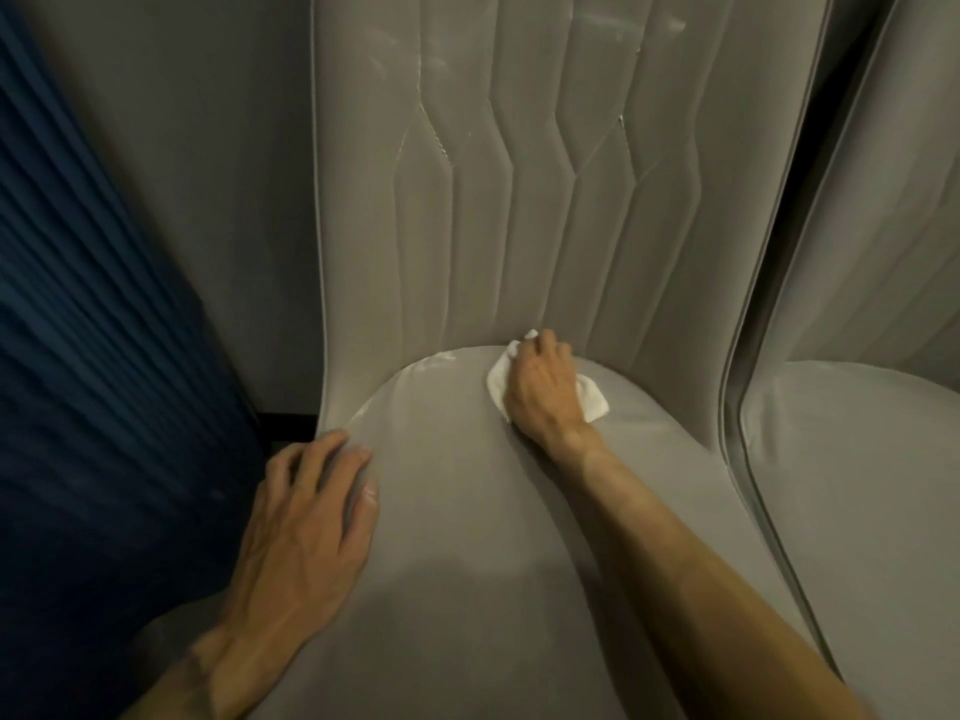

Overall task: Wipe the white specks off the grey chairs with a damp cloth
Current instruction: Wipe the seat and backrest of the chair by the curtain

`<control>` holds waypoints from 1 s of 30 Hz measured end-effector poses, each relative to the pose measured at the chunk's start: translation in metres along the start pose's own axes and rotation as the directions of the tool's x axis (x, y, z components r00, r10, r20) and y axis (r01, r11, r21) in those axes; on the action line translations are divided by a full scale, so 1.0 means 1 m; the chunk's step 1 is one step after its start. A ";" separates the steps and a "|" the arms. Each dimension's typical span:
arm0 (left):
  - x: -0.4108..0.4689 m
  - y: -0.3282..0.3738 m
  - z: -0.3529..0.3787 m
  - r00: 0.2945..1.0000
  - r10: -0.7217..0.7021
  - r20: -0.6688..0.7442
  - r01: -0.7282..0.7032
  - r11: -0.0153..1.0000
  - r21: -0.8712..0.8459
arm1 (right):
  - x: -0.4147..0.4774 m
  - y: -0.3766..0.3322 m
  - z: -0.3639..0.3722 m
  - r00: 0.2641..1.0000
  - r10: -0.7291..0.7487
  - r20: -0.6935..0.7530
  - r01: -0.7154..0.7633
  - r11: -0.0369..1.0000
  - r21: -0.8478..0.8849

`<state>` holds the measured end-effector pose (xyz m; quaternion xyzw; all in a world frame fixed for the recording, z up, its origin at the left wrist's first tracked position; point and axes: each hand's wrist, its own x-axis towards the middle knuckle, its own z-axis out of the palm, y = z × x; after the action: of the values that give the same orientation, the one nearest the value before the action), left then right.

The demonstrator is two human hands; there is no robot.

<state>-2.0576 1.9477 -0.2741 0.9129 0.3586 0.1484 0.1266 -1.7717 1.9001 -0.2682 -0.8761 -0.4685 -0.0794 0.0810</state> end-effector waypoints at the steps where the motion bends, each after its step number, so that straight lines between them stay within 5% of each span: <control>1: 0.000 -0.001 0.000 1.000 -0.002 0.002 0.002 1.000 0.000 | 0.001 -0.005 -0.001 0.998 -0.057 -0.009 0.057 0.998 0.037; 4: -0.001 -0.003 0.001 1.000 0.000 0.001 0.000 1.000 -0.001 | -0.008 0.023 -0.009 0.996 -0.075 -0.050 0.080 0.991 0.104; 8: 0.000 -0.001 0.003 1.000 -0.001 -0.003 0.001 1.000 0.000 | -0.015 0.062 -0.009 0.988 0.156 -0.008 -0.155 0.987 0.027; 14: -0.001 0.000 0.000 1.000 0.001 -0.001 -0.001 1.000 -0.009 | 0.001 0.020 -0.007 0.988 -0.151 0.038 0.145 0.981 0.130; 20: -0.001 -0.002 -0.001 1.000 -0.003 0.012 0.003 1.000 -0.021 | -0.012 0.065 -0.018 0.998 0.067 0.016 -0.069 0.991 0.112; 27: -0.003 -0.004 -0.002 1.000 -0.003 0.013 0.003 1.000 -0.029 | -0.004 0.028 -0.018 0.987 -0.152 0.060 0.138 0.972 0.189; 30: -0.002 -0.004 0.000 1.000 0.001 0.002 -0.001 0.999 -0.037 | -0.014 0.066 -0.023 0.999 0.028 0.033 -0.031 0.994 0.107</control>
<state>-2.0613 1.9490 -0.2755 0.9108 0.3549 0.1544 0.1439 -1.7257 1.8476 -0.2537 -0.8785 -0.4604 -0.0391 0.1218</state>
